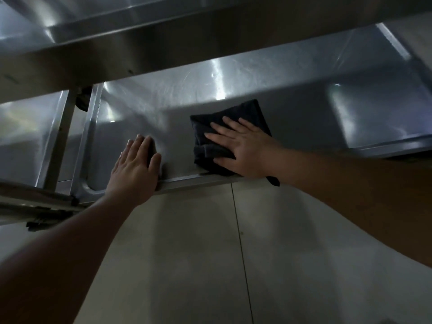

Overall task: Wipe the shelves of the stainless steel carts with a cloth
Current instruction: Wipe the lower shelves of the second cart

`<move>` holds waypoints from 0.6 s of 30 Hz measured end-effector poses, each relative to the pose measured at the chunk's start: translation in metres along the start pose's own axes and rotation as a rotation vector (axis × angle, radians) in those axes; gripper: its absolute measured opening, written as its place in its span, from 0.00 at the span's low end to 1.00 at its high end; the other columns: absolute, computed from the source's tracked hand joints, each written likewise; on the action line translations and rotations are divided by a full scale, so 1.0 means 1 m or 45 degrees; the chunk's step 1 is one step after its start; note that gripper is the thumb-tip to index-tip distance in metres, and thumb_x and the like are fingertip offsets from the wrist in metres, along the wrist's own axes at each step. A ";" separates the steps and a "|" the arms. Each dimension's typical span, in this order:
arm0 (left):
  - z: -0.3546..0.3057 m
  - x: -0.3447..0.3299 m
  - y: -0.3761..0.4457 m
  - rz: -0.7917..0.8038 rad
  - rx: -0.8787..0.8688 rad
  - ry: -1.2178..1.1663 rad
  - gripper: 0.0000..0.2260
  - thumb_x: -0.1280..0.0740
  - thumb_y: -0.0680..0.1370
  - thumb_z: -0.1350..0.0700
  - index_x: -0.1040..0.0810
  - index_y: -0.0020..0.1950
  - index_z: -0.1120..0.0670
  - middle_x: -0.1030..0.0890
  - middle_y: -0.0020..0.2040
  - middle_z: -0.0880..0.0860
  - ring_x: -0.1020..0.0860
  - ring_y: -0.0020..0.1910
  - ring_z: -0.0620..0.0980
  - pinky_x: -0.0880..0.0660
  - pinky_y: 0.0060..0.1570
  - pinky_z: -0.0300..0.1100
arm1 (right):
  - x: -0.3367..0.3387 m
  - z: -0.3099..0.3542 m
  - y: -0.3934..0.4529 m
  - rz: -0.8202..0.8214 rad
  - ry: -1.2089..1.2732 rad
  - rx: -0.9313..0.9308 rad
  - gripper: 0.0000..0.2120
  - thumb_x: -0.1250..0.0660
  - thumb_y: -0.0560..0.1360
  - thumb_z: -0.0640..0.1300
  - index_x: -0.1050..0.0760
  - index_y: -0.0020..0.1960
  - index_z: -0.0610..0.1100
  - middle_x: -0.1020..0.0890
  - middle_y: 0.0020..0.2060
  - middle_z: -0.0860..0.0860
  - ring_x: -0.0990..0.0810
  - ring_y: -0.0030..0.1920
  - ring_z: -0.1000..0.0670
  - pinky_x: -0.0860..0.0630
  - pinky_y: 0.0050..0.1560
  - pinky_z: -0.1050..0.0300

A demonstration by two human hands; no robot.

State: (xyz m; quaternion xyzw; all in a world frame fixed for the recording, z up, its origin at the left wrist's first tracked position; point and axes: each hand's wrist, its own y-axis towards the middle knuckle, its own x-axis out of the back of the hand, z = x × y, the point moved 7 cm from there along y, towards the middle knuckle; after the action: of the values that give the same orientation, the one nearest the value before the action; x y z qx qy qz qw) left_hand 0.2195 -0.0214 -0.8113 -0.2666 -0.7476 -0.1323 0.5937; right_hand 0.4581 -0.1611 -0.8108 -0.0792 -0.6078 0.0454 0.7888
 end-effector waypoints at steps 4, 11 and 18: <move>-0.001 0.000 0.003 0.015 -0.011 0.046 0.29 0.49 0.88 0.39 0.48 0.87 0.46 0.49 0.88 0.48 0.54 0.86 0.48 0.54 0.84 0.50 | -0.001 -0.028 -0.029 0.052 0.001 0.006 0.42 0.59 0.74 0.78 0.59 0.83 0.61 0.60 0.83 0.61 0.69 0.80 0.57 0.67 0.80 0.51; -0.005 -0.002 0.007 0.147 -0.065 0.277 0.35 0.61 0.83 0.36 0.47 0.87 0.52 0.51 0.88 0.53 0.55 0.86 0.53 0.51 0.84 0.56 | -0.003 -0.042 -0.073 0.014 -0.121 0.093 0.45 0.47 0.77 0.75 0.59 0.84 0.56 0.57 0.84 0.56 0.63 0.83 0.51 0.64 0.81 0.51; -0.025 0.007 -0.009 0.071 -0.025 0.203 0.31 0.52 0.87 0.39 0.48 0.87 0.51 0.47 0.87 0.54 0.49 0.86 0.54 0.45 0.83 0.57 | 0.003 -0.033 -0.099 -0.057 0.044 0.121 0.32 0.36 0.83 0.47 0.44 0.84 0.52 0.42 0.83 0.51 0.48 0.83 0.47 0.55 0.81 0.54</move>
State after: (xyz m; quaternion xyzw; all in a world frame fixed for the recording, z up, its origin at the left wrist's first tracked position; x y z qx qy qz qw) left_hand 0.2337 -0.0398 -0.7969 -0.2817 -0.6889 -0.1439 0.6522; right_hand 0.4888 -0.2599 -0.7982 -0.0288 -0.5930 0.0552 0.8028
